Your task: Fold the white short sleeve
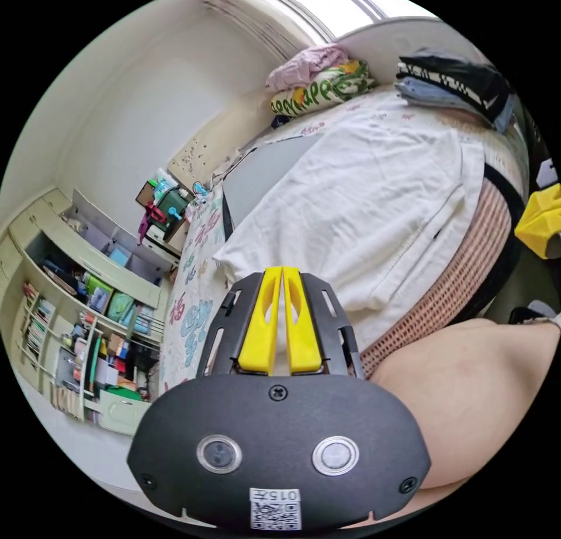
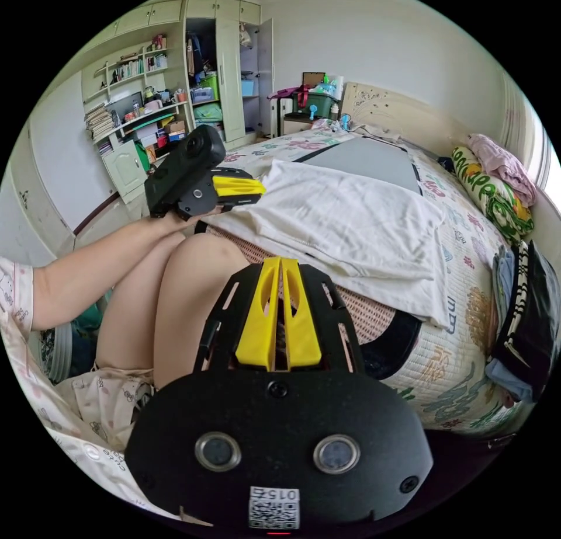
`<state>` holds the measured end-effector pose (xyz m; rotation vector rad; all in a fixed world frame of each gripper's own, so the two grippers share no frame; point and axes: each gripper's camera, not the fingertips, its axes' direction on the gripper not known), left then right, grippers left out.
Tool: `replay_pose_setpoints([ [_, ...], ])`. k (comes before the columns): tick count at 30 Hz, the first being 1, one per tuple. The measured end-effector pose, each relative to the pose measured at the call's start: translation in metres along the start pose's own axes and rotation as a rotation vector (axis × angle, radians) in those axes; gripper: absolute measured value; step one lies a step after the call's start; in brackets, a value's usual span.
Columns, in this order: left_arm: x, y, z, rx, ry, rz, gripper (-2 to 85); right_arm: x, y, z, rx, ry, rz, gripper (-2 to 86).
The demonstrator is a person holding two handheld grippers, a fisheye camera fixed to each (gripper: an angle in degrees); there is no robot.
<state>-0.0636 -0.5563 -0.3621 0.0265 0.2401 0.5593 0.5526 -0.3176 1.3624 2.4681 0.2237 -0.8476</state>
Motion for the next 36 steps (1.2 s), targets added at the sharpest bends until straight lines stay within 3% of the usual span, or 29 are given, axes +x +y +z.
replay_pose_setpoints([
  [4,0.017,-0.020,-0.012,-0.024,-0.112,0.128,-0.8,0.006,-0.003,-0.001,-0.042,-0.051,0.010,-0.7],
  [11,-0.018,-0.035,-0.027,-0.050,-0.081,0.114,-0.8,0.018,-0.027,-0.010,-0.094,-0.110,0.020,-0.5],
  [19,-0.077,-0.008,-0.038,-0.004,-0.004,-0.102,-0.7,0.022,-0.057,-0.031,-0.125,-0.140,0.016,-0.4],
  [30,-0.128,0.058,-0.024,0.022,0.024,-0.177,-0.7,0.039,-0.090,-0.063,-0.187,-0.167,0.033,-0.4],
  [32,-0.144,0.081,-0.018,0.047,0.069,-0.308,-0.6,0.040,-0.097,-0.068,-0.195,-0.176,0.035,-0.4],
  [34,-0.174,0.134,-0.004,0.119,0.194,-0.660,-0.5,0.040,-0.102,-0.074,-0.195,-0.182,0.038,-0.4],
  [36,-0.184,0.163,0.001,0.157,0.228,-0.724,-0.3,0.041,-0.109,-0.079,-0.205,-0.197,0.041,-0.4],
])
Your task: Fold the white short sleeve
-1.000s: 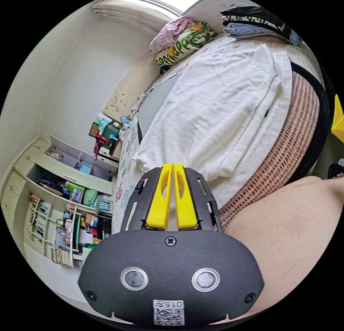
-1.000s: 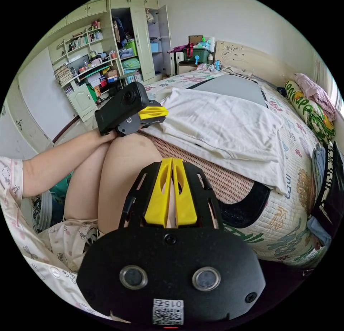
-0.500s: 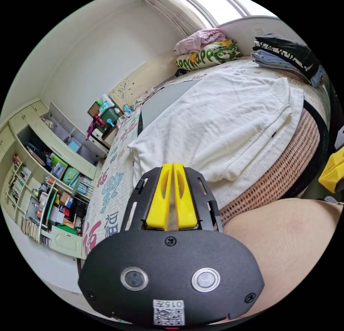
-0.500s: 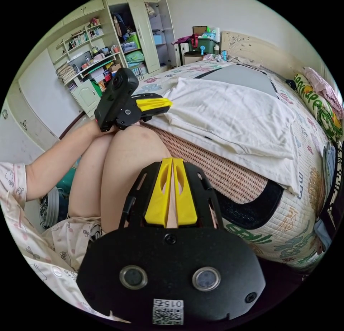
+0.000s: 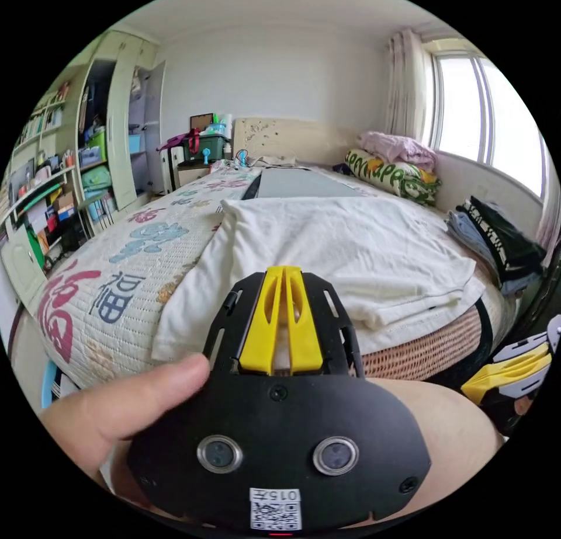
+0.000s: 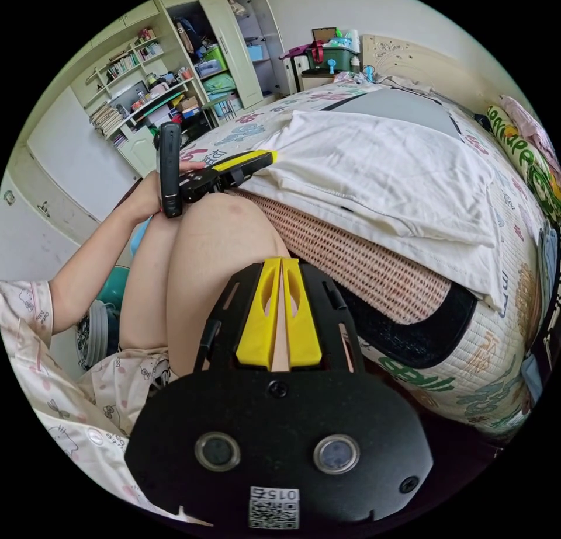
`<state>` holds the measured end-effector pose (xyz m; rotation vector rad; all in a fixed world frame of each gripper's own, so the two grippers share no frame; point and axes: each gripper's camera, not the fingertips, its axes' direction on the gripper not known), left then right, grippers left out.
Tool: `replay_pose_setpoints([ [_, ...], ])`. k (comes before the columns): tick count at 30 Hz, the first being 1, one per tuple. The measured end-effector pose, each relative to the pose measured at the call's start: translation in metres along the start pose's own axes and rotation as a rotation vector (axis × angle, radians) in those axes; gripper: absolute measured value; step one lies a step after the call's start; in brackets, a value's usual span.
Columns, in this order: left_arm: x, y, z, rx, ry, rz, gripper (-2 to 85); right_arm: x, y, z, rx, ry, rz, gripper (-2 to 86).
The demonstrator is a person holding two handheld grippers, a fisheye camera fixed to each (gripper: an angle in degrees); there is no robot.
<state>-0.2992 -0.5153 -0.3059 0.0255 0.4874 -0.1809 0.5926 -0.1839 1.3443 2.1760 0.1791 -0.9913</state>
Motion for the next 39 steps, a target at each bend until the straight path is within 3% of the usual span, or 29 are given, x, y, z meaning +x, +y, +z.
replay_pose_setpoints([
  [14,-0.096,0.076,0.015,0.052,0.076,-0.067,-0.2,0.005,-0.025,-0.039,-0.031,0.003,0.023,-0.4],
  [39,-0.127,0.156,0.050,0.054,0.082,-0.071,-0.3,0.002,-0.037,-0.058,-0.077,-0.012,0.032,-0.4],
])
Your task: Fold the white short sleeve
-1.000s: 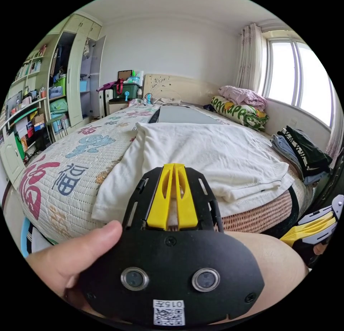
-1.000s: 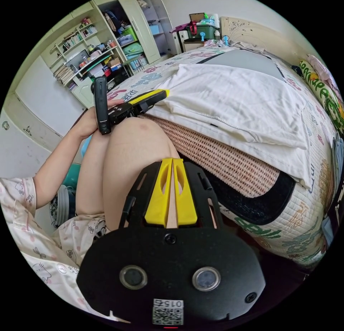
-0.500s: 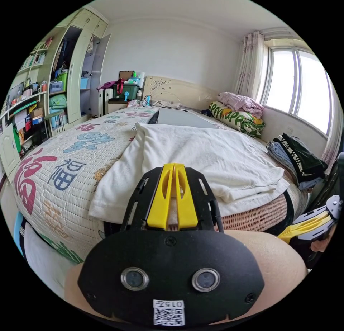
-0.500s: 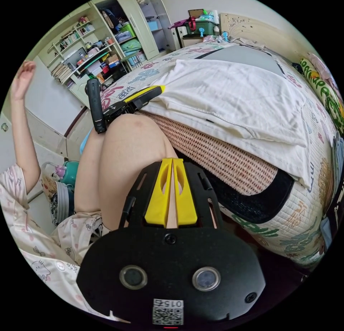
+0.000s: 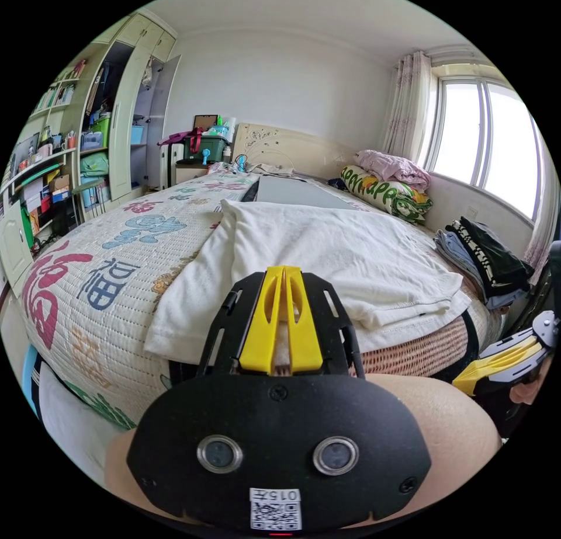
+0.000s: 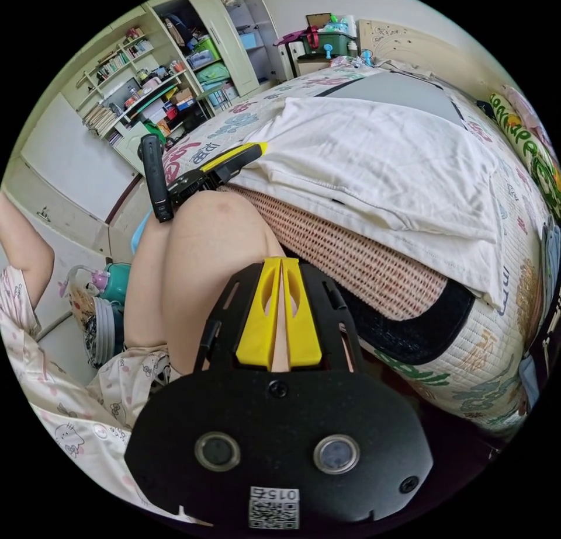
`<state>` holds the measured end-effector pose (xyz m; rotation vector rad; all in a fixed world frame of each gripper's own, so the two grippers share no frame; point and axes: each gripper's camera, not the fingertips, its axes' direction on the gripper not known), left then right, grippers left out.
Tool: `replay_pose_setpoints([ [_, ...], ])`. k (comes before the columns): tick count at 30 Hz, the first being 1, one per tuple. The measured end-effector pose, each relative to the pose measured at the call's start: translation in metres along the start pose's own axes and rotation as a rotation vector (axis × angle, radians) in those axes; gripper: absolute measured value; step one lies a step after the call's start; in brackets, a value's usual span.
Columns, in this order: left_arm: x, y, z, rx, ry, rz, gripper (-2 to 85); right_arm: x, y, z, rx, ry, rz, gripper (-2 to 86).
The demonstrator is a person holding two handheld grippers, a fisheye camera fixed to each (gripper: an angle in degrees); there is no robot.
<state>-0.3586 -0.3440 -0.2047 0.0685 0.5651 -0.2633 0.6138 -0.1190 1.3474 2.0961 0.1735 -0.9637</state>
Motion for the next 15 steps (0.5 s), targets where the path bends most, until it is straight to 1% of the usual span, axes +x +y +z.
replay_pose_setpoints([
  [5,0.002,0.012,0.006,0.001,0.001,-0.001,-0.3,-0.001,0.003,-0.003,0.034,0.004,0.019,-0.4],
  [15,0.011,0.030,0.014,0.001,0.001,-0.002,-0.3,-0.010,0.012,0.022,0.016,0.021,0.009,-0.4],
])
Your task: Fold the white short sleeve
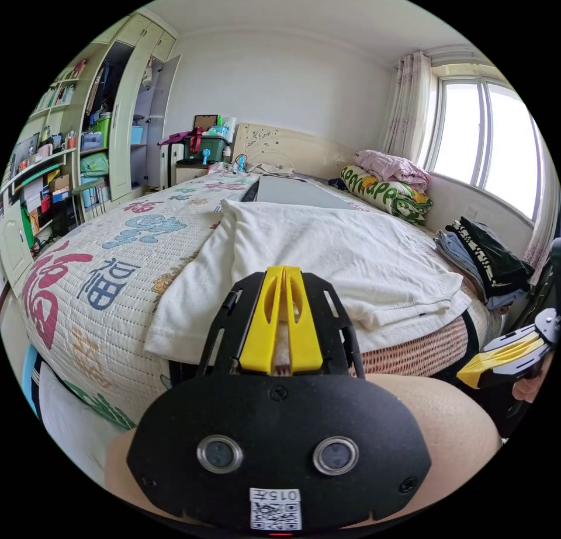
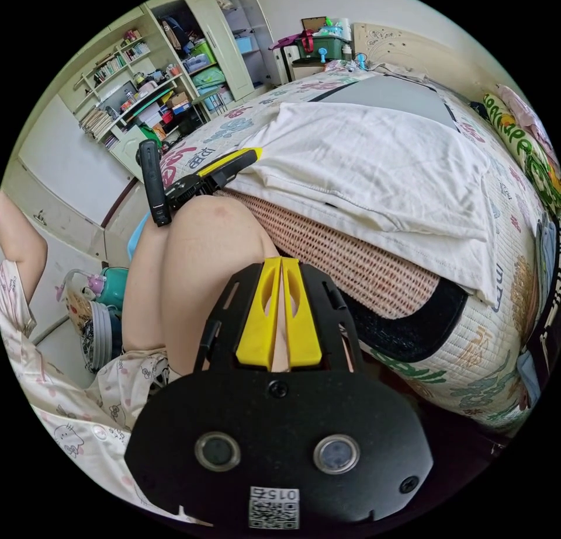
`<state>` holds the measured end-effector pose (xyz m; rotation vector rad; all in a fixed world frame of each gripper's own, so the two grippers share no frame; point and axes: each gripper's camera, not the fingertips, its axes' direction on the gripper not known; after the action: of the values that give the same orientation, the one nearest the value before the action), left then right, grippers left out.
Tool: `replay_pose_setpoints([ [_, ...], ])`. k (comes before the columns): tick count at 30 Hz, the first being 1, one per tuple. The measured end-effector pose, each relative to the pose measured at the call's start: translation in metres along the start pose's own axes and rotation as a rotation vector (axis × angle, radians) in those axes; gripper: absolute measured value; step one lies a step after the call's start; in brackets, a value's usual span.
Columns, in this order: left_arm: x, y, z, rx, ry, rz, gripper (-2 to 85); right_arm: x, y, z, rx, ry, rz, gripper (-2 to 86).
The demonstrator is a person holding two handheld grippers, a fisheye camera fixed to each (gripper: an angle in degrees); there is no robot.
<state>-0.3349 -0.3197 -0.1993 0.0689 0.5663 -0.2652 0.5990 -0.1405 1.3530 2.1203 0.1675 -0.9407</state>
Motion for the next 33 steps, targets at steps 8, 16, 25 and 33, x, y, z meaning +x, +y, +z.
replay_pose_setpoints([
  [8,0.009,0.011,0.004,0.000,0.003,-0.001,-0.3,-0.007,0.005,0.022,0.005,-0.013,0.009,-0.4],
  [16,0.017,0.017,0.005,0.000,0.003,-0.002,-0.3,-0.019,0.013,0.053,0.001,-0.009,0.017,-0.4],
  [25,0.024,0.019,0.004,-0.001,0.005,-0.003,-0.3,-0.039,0.011,0.099,-0.029,0.005,0.043,-0.4],
  [33,0.028,0.018,0.000,-0.002,0.003,-0.002,-0.3,-0.092,0.000,0.146,-0.018,0.012,-0.006,-0.4],
])
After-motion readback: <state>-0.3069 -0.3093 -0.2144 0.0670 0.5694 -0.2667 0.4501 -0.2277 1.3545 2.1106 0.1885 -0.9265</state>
